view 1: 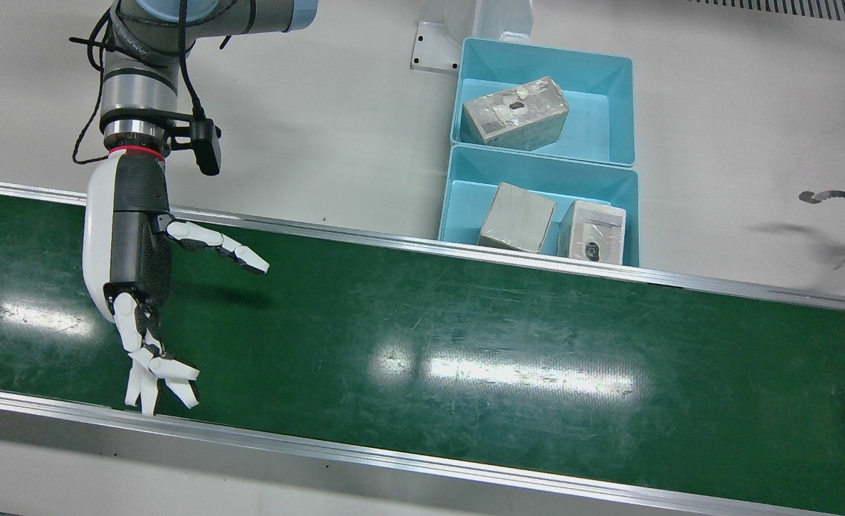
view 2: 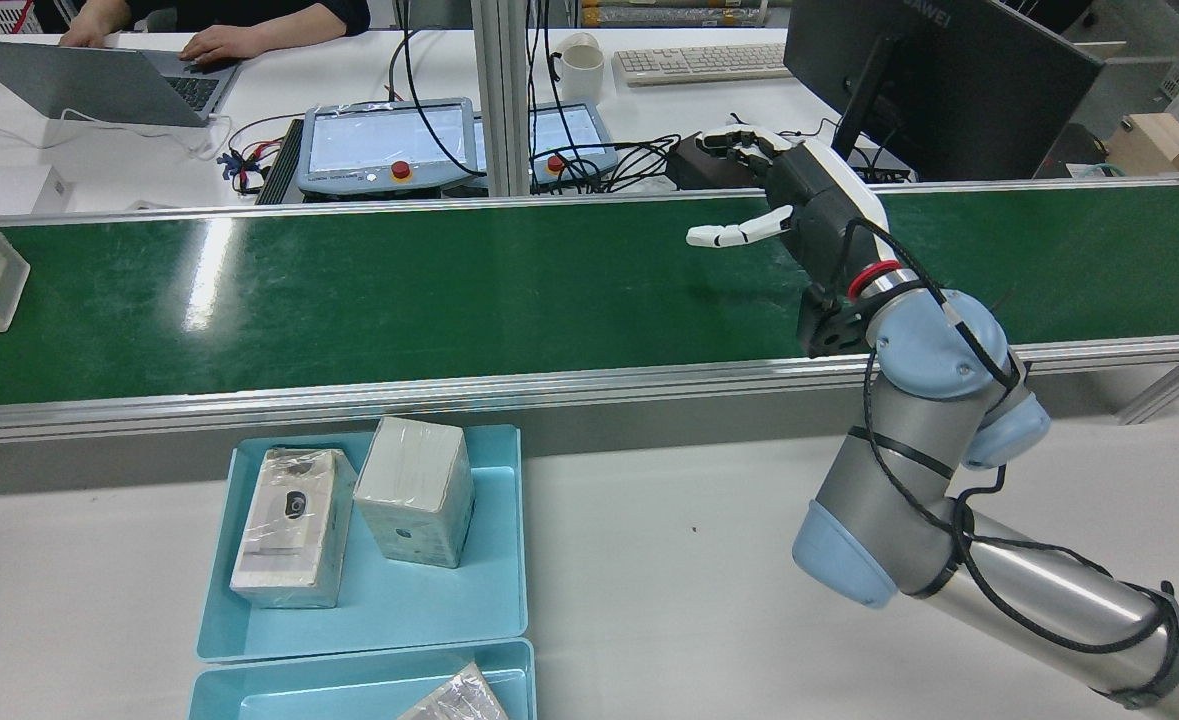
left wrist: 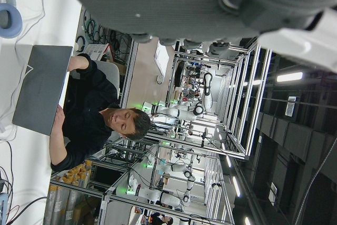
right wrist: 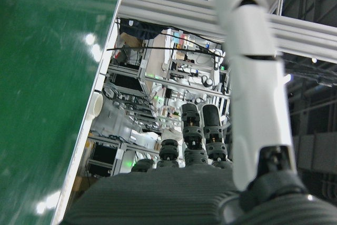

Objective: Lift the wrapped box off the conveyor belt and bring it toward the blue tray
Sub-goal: 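Move the right hand down toward the conveyor belt edge, then hold the right hand open beside the belt as a wrapped box approaches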

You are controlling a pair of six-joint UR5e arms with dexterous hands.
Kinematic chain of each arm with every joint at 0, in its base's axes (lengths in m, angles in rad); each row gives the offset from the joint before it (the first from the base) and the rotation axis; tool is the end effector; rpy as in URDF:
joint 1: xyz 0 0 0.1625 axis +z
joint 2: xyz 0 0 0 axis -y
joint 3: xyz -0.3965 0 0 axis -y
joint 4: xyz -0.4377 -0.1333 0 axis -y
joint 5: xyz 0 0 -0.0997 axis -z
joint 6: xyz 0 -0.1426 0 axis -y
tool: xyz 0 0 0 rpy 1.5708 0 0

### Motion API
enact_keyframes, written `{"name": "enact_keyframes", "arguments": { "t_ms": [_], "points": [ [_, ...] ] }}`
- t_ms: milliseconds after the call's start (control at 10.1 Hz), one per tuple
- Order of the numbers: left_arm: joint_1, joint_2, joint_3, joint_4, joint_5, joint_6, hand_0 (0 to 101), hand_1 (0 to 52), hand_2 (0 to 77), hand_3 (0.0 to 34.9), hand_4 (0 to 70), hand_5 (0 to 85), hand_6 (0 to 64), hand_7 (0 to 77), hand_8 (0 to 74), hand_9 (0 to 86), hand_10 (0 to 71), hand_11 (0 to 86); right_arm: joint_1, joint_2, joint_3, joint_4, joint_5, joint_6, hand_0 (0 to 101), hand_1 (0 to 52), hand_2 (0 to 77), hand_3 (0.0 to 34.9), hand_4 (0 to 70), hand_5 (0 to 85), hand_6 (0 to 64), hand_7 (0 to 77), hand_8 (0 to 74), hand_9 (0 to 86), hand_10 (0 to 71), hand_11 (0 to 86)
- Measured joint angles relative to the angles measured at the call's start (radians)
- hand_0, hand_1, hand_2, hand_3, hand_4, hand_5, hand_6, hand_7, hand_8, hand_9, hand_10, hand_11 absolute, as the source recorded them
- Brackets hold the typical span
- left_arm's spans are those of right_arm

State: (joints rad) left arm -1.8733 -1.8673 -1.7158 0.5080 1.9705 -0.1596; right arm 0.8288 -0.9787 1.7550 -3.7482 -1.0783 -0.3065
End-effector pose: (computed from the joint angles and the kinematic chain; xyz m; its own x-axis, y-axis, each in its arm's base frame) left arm -0.2638 -0.5840 0.4629 -0.9792 -0.0849 0.1841 -0.1777 -0.0779 -0.9810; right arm -0.3077 -0.6327 0.2619 -0.9539 0.2026 0.2213 -0.1822 0.1947 -0.9638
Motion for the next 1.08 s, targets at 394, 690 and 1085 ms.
{"name": "enact_keyframes", "arguments": {
  "t_ms": [394,690,1085],
  "points": [
    [0.000,0.000,0.000,0.000,0.000,0.000,0,0.0,1.1,0.0,0.0,1.1,0.0,0.0,0.5,0.5,0.0,0.5,0.063,0.048,-0.058,0.046,-0.102,0.004,72,30.0,13.1,0.0,3.8,31.1,9.8,2.2,8.7,1.6,0.0,1.6],
    [0.000,0.000,0.000,0.000,0.000,0.000,0,0.0,0.5,0.0,0.0,1.1,0.0,0.5,0.5,0.0,0.5,0.5,0.059,0.021,-0.065,0.153,-0.110,0.002,56,12.5,4.9,0.0,3.3,26.2,8.2,3.8,4.4,1.6,0.0,1.6],
    [0.000,0.000,0.000,0.000,0.000,0.000,0,0.0,1.1,0.0,0.0,0.5,0.0,0.0,0.5,0.0,0.0,0.5,0.056,0.016,-0.067,0.172,-0.111,-0.002,49,15.8,8.7,0.7,6.0,25.6,7.1,3.8,2.7,2.2,0.0,1.6]
  ]
}}
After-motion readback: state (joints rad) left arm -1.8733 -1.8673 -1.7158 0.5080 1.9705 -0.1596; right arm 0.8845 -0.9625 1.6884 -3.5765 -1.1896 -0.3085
